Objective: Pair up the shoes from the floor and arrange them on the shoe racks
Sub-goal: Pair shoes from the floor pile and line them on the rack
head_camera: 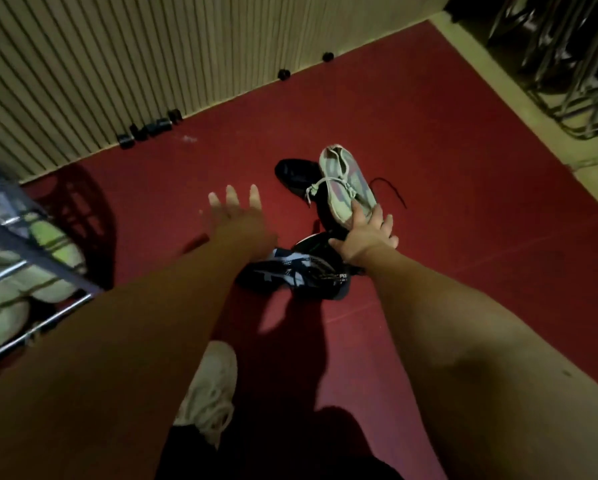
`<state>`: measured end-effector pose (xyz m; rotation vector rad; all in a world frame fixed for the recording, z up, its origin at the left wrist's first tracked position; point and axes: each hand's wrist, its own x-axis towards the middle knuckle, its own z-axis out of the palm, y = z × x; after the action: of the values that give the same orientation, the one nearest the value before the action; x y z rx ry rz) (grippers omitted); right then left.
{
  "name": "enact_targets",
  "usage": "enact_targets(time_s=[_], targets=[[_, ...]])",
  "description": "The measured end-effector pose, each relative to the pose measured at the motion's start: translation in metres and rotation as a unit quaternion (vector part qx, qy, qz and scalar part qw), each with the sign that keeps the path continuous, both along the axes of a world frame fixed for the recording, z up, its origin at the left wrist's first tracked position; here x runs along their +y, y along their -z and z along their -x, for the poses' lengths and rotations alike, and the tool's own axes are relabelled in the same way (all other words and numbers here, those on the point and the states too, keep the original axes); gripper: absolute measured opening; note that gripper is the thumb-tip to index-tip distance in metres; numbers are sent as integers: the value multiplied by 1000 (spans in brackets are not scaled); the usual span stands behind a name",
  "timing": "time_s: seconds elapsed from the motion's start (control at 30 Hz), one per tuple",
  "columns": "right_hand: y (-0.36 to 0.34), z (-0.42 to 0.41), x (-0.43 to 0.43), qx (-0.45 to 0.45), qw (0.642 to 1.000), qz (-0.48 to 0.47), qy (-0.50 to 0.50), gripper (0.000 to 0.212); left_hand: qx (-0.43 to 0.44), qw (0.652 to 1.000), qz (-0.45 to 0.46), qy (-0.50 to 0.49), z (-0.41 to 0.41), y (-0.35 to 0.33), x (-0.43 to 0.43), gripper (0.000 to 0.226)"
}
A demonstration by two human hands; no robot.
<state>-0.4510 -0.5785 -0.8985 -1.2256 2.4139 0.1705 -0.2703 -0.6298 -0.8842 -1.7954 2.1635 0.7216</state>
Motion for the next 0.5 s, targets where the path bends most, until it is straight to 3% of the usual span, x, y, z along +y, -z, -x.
enact_targets(time_s=[0.13, 0.37, 0.5], targets=[[19, 25, -46, 29, 999, -14, 25, 96, 37, 999, -24, -5, 20, 26, -38, 88], [56, 51, -109, 22, 995, -65, 66, 117, 27, 999, -47, -5, 42, 61, -91, 86], [71, 57, -114, 43, 994, -67, 74, 112, 55, 998, -30, -14, 52, 63, -114, 83]])
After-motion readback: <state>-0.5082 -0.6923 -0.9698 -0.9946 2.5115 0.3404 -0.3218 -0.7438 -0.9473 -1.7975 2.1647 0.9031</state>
